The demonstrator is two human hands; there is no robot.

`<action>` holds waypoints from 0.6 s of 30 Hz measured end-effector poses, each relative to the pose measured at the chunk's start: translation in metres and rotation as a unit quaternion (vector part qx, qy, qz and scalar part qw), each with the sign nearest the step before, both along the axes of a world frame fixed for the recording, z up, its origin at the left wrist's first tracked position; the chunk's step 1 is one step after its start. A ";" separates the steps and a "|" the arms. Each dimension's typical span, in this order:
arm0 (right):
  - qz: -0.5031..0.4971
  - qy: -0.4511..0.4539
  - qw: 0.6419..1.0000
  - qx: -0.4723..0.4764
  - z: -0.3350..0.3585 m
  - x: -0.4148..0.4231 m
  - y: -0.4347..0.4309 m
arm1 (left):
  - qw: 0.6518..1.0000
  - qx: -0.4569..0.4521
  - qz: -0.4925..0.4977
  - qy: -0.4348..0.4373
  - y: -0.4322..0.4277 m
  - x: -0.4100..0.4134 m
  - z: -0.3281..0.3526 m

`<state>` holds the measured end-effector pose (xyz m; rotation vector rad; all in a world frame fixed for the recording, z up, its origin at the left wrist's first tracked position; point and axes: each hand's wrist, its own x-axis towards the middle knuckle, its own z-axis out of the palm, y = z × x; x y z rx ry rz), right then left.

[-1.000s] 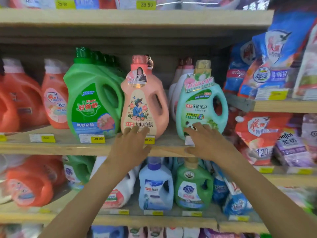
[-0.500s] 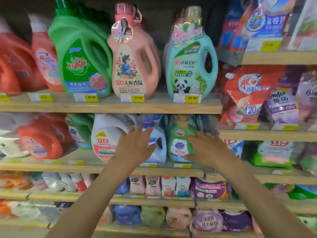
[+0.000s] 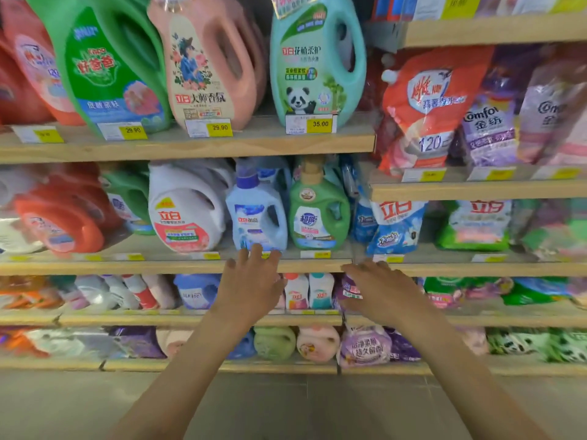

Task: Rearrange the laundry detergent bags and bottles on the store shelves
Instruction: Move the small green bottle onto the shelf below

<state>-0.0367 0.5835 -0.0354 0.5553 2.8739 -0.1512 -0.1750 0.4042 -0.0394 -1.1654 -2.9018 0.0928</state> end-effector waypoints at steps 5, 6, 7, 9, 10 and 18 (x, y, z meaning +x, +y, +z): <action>0.015 -0.001 1.000 -0.020 -0.015 0.011 0.001 | 1.000 -0.023 -0.012 0.002 0.008 0.014 -0.015; 0.018 0.006 0.999 -0.025 -0.017 0.012 0.002 | 1.000 -0.025 -0.015 0.008 0.010 0.014 -0.017; 0.021 0.011 0.999 -0.029 -0.019 0.012 0.002 | 0.999 -0.026 -0.017 0.011 0.011 0.013 -0.020; 0.022 0.015 0.999 -0.024 -0.025 0.012 0.005 | 0.999 -0.027 -0.020 0.012 0.014 0.010 -0.025; 0.022 0.013 1.000 -0.016 -0.027 0.011 0.007 | 0.999 -0.027 -0.023 0.012 0.015 0.008 -0.028; 0.040 0.043 0.997 0.047 -0.060 -0.016 0.015 | 0.999 -0.010 -0.032 0.000 0.033 -0.022 -0.052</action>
